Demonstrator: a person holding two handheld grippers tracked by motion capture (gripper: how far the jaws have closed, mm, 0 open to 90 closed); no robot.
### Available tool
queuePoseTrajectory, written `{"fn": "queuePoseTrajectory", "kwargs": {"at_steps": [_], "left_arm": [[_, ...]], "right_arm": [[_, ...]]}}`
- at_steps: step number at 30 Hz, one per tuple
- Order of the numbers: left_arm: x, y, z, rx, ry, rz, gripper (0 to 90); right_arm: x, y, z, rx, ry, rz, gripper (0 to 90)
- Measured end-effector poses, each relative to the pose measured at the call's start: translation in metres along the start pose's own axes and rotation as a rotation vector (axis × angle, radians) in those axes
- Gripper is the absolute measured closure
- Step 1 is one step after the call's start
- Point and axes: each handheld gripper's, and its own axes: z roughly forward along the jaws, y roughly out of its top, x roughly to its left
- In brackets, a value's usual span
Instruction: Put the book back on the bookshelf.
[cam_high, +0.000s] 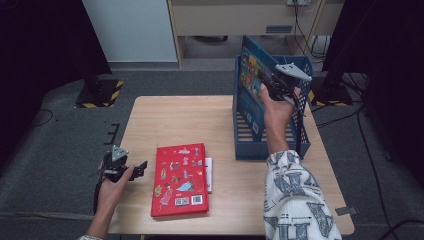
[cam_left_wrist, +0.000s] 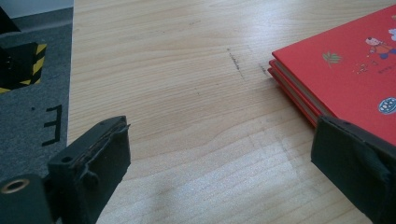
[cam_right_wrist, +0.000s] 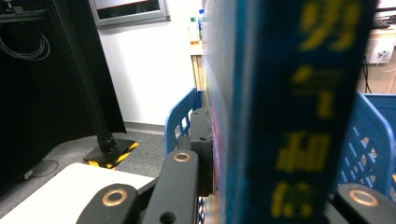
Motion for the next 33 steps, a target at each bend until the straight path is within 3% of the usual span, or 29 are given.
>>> {"fn": "queuePoseTrajectory", "kwargs": {"at_steps": [19, 33], "left_arm": [[-0.001, 0.001, 0.001, 0.009, -0.010, 0.015, 4.5], [-0.002, 0.001, 0.002, 0.009, -0.012, 0.020, 4.5]], "right_arm": [[0.002, -0.039, 0.006, 0.032, -0.006, -0.012, 82.9], [0.001, -0.049, 0.002, 0.034, 0.006, -0.018, 82.7]]}}
